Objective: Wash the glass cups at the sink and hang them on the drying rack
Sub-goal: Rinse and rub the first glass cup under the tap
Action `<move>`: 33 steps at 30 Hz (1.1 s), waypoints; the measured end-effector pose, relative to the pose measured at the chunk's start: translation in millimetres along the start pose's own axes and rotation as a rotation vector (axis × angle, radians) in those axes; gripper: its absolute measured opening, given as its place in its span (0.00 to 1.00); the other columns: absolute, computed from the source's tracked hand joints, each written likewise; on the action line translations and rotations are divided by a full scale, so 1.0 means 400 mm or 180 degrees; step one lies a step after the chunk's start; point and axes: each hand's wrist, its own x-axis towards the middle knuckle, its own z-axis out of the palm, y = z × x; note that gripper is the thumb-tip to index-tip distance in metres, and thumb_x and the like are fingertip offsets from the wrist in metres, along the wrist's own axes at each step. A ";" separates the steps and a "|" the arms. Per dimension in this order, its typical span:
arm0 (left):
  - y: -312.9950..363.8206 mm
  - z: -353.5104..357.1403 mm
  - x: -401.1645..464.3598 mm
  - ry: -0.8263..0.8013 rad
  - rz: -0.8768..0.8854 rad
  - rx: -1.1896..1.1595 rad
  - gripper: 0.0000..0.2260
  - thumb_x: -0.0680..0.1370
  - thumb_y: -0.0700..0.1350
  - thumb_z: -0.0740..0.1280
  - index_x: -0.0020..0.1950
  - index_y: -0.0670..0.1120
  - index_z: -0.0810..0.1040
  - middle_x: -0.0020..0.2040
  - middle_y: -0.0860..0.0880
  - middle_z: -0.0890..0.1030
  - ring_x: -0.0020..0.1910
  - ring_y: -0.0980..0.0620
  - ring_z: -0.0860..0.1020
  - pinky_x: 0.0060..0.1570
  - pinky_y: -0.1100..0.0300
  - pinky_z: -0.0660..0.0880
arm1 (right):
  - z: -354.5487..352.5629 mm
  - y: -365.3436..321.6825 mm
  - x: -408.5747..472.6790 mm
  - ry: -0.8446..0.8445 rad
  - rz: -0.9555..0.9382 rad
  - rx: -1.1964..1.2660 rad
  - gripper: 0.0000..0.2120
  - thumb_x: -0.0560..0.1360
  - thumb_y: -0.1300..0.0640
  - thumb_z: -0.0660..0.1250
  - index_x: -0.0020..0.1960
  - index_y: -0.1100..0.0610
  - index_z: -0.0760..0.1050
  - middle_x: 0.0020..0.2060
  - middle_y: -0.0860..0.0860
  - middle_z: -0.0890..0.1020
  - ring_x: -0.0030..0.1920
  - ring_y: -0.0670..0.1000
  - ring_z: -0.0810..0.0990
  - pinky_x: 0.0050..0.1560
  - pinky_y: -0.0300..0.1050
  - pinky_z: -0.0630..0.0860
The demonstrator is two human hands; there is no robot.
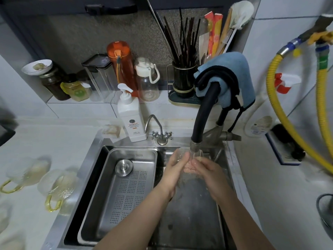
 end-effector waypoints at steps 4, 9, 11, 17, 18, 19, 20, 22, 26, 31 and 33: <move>-0.008 -0.013 -0.009 0.0011 0.0080 0.0229 0.34 0.69 0.61 0.74 0.73 0.58 0.67 0.68 0.48 0.76 0.66 0.50 0.75 0.68 0.49 0.70 | 0.012 0.002 0.007 -0.0002 0.0085 0.0315 0.11 0.79 0.54 0.62 0.55 0.55 0.81 0.51 0.54 0.85 0.55 0.53 0.83 0.62 0.56 0.76; 0.006 -0.024 -0.007 0.0064 0.0082 0.0043 0.29 0.73 0.57 0.71 0.72 0.51 0.67 0.62 0.50 0.80 0.59 0.54 0.80 0.57 0.61 0.76 | 0.009 0.002 0.008 -0.0218 -0.0024 -0.0274 0.09 0.79 0.53 0.63 0.52 0.52 0.82 0.48 0.54 0.85 0.52 0.55 0.83 0.60 0.59 0.76; 0.003 -0.021 -0.013 -0.0022 0.0107 0.0046 0.29 0.74 0.53 0.71 0.73 0.52 0.65 0.61 0.49 0.81 0.58 0.55 0.80 0.52 0.65 0.77 | 0.014 0.000 0.012 0.0049 0.0059 0.0019 0.09 0.78 0.53 0.64 0.50 0.53 0.83 0.46 0.54 0.86 0.50 0.56 0.84 0.58 0.59 0.77; 0.006 -0.024 -0.005 0.0045 0.0130 0.0096 0.28 0.71 0.59 0.72 0.70 0.61 0.69 0.65 0.52 0.77 0.64 0.56 0.75 0.63 0.58 0.71 | 0.035 0.017 0.009 -0.0136 0.0152 -0.0103 0.20 0.75 0.36 0.61 0.59 0.45 0.80 0.55 0.46 0.84 0.58 0.47 0.81 0.66 0.55 0.72; 0.012 -0.023 -0.002 0.0087 0.0109 0.0119 0.27 0.72 0.58 0.72 0.70 0.60 0.70 0.65 0.52 0.77 0.62 0.56 0.77 0.60 0.59 0.73 | 0.032 0.023 0.007 -0.0262 0.0222 -0.0317 0.27 0.71 0.29 0.59 0.61 0.44 0.78 0.58 0.45 0.82 0.60 0.46 0.80 0.67 0.55 0.71; 0.019 -0.020 -0.002 0.0148 0.0132 0.0167 0.26 0.73 0.57 0.71 0.70 0.58 0.71 0.65 0.52 0.77 0.60 0.58 0.77 0.56 0.63 0.73 | 0.026 0.028 0.005 -0.0370 0.0330 -0.0552 0.34 0.68 0.24 0.56 0.64 0.43 0.75 0.61 0.45 0.80 0.63 0.46 0.78 0.69 0.55 0.69; 0.019 -0.020 0.001 0.0205 0.0157 0.0270 0.26 0.74 0.57 0.70 0.70 0.56 0.71 0.65 0.53 0.77 0.60 0.60 0.76 0.54 0.65 0.72 | 0.023 0.030 0.006 -0.0447 0.0421 -0.0705 0.38 0.67 0.22 0.53 0.67 0.43 0.72 0.65 0.45 0.77 0.66 0.46 0.75 0.71 0.55 0.67; 0.019 -0.010 -0.001 0.0253 0.0178 0.0426 0.25 0.74 0.58 0.69 0.69 0.54 0.71 0.64 0.54 0.77 0.58 0.62 0.75 0.51 0.69 0.69 | 0.025 0.018 0.012 -0.0475 0.0409 -0.0715 0.31 0.73 0.27 0.51 0.69 0.40 0.68 0.69 0.43 0.72 0.69 0.45 0.69 0.73 0.53 0.62; 0.023 0.002 0.006 0.0348 0.0164 0.0553 0.07 0.77 0.54 0.67 0.53 0.56 0.80 0.51 0.57 0.83 0.54 0.61 0.78 0.53 0.65 0.71 | 0.048 -0.027 0.031 -0.0359 0.0521 -0.0122 0.08 0.81 0.45 0.55 0.58 0.38 0.69 0.61 0.42 0.72 0.65 0.44 0.68 0.69 0.47 0.62; 0.049 -0.010 0.020 0.0323 0.0139 0.0545 0.07 0.77 0.53 0.68 0.44 0.53 0.83 0.46 0.49 0.85 0.50 0.53 0.82 0.56 0.57 0.76 | 0.034 -0.005 0.035 -0.0688 0.0367 -0.0543 0.21 0.71 0.35 0.63 0.61 0.42 0.75 0.60 0.44 0.80 0.62 0.43 0.76 0.70 0.53 0.68; 0.045 -0.015 0.024 0.0421 0.0062 0.0450 0.07 0.76 0.54 0.69 0.48 0.52 0.83 0.47 0.49 0.85 0.48 0.52 0.83 0.53 0.56 0.78 | 0.028 -0.011 0.028 -0.0758 0.0351 -0.1037 0.15 0.77 0.39 0.59 0.56 0.45 0.77 0.54 0.46 0.82 0.57 0.43 0.79 0.67 0.50 0.71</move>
